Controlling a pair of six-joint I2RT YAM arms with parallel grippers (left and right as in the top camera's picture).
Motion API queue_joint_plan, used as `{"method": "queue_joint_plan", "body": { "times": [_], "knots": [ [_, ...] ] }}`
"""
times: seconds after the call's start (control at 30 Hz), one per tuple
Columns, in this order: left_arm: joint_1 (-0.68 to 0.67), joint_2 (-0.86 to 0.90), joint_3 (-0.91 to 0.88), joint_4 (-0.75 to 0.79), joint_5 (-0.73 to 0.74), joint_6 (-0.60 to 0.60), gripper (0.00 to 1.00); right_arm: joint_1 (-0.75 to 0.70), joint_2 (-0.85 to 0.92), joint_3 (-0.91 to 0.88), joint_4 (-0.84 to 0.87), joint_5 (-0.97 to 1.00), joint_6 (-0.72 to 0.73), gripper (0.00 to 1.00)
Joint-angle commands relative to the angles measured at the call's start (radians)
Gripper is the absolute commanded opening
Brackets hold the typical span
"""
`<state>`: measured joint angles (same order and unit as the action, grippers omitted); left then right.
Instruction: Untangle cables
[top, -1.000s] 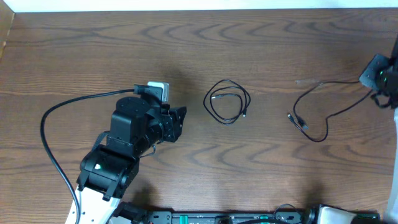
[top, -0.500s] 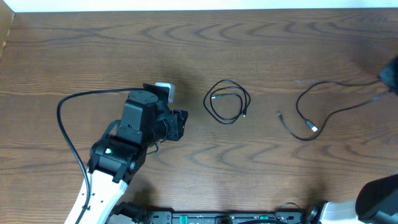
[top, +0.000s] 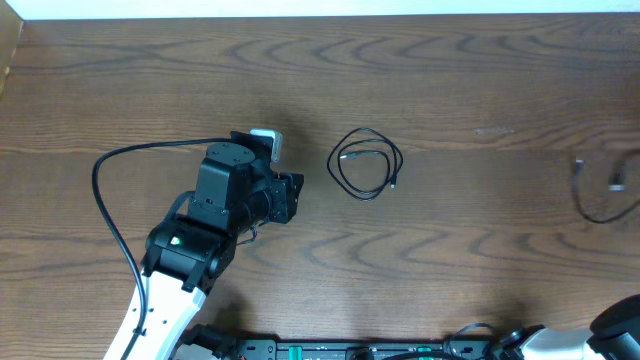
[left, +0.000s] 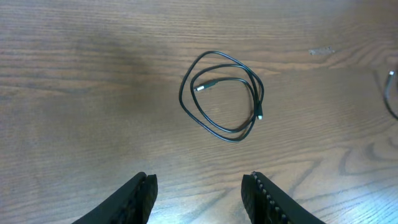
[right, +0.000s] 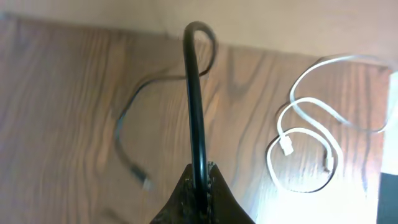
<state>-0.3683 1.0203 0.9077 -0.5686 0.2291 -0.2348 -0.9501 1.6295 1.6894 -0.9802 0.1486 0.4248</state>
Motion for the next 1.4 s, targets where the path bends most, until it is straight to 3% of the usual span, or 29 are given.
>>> {"method": "queue_joint_plan", "body": {
  "times": [0.0, 0.3, 1.13, 1.37],
  "knots": [
    [0.002, 0.000, -0.003, 0.004, -0.012, 0.014, 0.50, -0.029, -0.007, 0.072, 0.017, -0.010, -0.016, 0.01],
    [0.002, 0.000, -0.003, 0.009, -0.013, 0.013, 0.49, -0.023, 0.010, 0.096, 0.071, 0.056, -0.083, 0.01],
    [0.002, 0.000, -0.003, 0.051, -0.004, 0.013, 0.50, -0.011, 0.286, 0.096, 0.093, 0.053, -0.143, 0.01],
    [0.002, 0.000, -0.003, 0.051, -0.001, 0.013, 0.50, 0.048, 0.355, 0.096, 0.105, 0.009, -0.249, 0.01]
  ]
}}
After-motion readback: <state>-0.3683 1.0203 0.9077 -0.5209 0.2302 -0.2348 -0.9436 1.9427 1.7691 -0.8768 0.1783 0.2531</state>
